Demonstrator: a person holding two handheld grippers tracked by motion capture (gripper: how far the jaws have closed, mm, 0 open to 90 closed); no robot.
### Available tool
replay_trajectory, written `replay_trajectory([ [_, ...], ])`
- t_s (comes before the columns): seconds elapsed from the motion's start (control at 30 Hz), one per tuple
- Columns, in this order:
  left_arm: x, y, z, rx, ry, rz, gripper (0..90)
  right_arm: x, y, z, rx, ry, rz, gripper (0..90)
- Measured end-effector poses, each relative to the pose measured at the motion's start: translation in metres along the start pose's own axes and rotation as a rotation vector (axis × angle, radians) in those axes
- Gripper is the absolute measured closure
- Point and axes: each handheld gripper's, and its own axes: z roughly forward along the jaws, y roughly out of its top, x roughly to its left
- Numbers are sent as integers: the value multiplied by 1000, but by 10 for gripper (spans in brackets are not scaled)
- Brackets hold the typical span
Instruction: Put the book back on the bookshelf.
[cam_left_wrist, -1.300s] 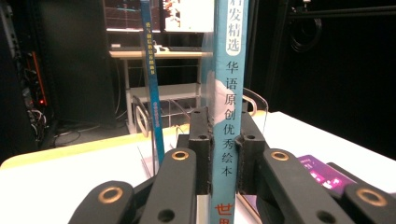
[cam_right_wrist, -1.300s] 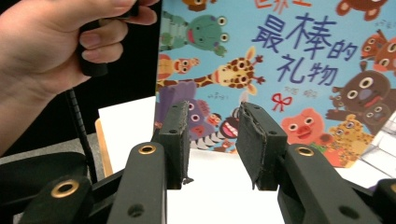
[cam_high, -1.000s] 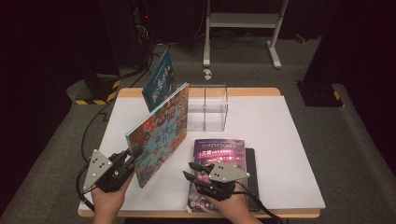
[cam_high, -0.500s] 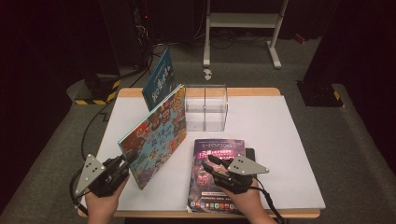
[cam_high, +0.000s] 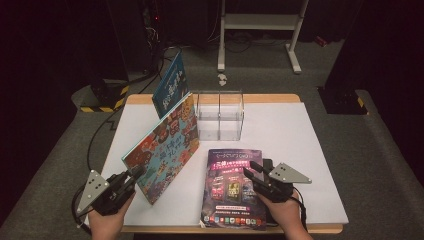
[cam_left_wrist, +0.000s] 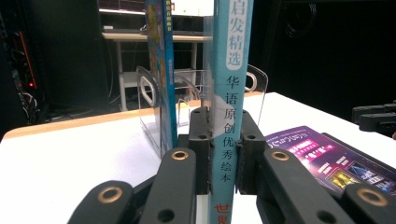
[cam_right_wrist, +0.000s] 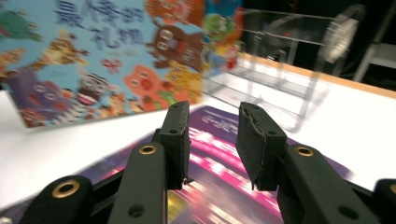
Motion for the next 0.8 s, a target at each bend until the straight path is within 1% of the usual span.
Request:
replay_trajectory([
  [0.1, 2, -2, -3, 2, -6, -5, 801, -9, -7, -5, 7, -41, 4, 634],
  [0.23, 5, -5, -7, 2, -19, -12, 798, -18, -14, -10, 0, -70, 29, 633],
  [0.33, 8, -5, -9, 2, -30, -34, 793, -20, -18, -11, 8, -83, 32, 632],
  [0.4, 9, -5, -8, 3, -32, -42, 788, -22, -22, -11, 15, -83, 41, 631],
  [0.43, 10, -5, -8, 2, -37, -39, 786, -23, -23, -11, 20, -84, 43, 631],
  [0.53, 11, -7, -9, -11, -49, -47, 780, -25, -26, -12, 25, -86, 53, 630],
  [0.57, 12, -7, -9, -10, -50, -55, 779, -26, -27, -13, 24, -87, 56, 629],
  [0.63, 12, -8, -8, -4, -34, -52, 780, -28, -28, -14, 24, -90, 58, 628],
  [0.67, 12, -7, -7, -1, -11, -35, 790, -28, -29, -14, 24, -89, 60, 627],
  [0.7, 12, -6, -6, 6, -4, -33, 795, -29, -29, -15, 23, -88, 64, 626],
  [0.77, 14, -1, -6, 44, 11, -27, 794, -30, -30, -16, 23, -86, 65, 624],
  [0.8, 14, 1, -5, 44, 21, -30, 790, -31, -30, -16, 21, -85, 68, 623],
])
